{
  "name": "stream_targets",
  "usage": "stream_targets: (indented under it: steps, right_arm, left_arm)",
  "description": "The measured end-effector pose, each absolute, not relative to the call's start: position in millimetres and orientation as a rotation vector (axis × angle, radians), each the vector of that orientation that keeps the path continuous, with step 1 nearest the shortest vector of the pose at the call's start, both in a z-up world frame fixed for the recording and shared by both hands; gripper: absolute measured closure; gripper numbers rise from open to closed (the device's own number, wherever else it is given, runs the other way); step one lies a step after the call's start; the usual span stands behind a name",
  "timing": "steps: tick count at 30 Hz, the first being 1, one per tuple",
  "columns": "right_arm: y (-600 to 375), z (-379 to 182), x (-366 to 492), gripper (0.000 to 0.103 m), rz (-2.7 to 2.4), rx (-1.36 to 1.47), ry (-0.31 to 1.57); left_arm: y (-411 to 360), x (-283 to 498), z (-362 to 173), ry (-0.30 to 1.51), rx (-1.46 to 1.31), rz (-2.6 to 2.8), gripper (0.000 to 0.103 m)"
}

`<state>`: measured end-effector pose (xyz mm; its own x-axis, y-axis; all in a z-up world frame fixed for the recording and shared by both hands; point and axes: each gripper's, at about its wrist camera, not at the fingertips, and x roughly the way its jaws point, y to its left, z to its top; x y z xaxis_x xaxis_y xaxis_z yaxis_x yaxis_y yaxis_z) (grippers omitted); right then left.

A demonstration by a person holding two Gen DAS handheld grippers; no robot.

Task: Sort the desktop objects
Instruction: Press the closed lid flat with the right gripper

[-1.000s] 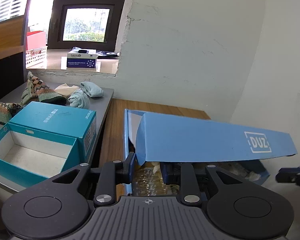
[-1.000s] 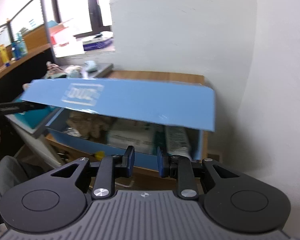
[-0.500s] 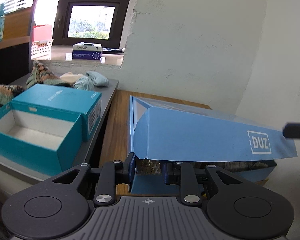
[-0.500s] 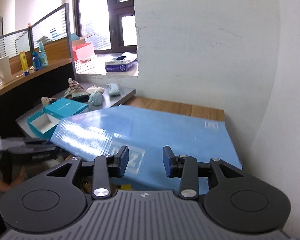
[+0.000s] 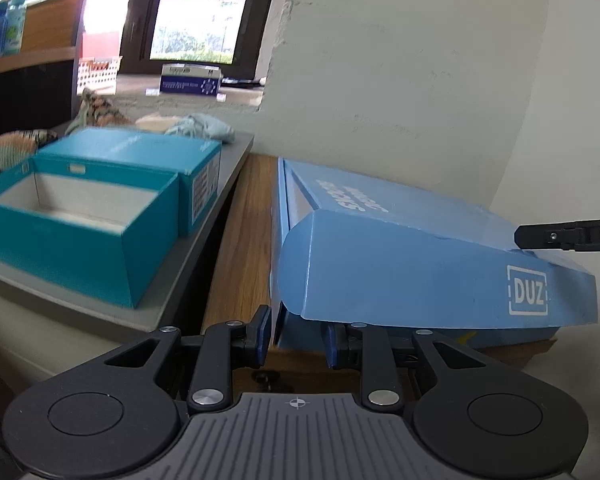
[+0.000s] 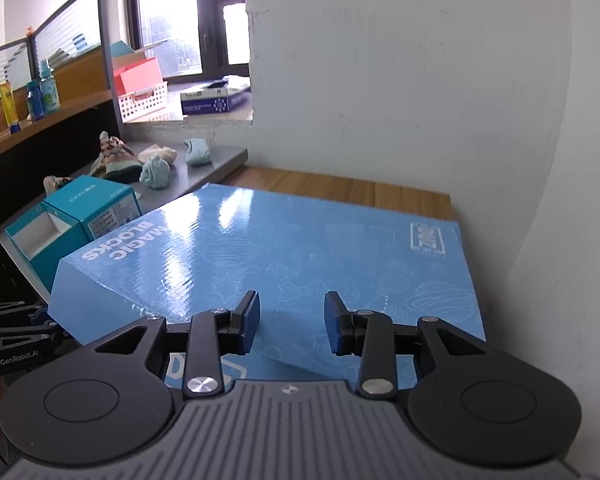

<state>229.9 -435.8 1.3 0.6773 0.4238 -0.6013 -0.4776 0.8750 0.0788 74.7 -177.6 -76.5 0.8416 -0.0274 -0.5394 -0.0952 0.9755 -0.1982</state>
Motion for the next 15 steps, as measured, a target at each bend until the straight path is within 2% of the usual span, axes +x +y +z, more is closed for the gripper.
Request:
stream_targets:
  steps: [15]
  right_arm:
    - [-425.6, -28.1, 231.0, 0.061, 0.485, -0.111, 0.703]
  left_arm:
    - [-184.8, 65.2, -105.2, 0.6, -0.181, 0.075, 0.074]
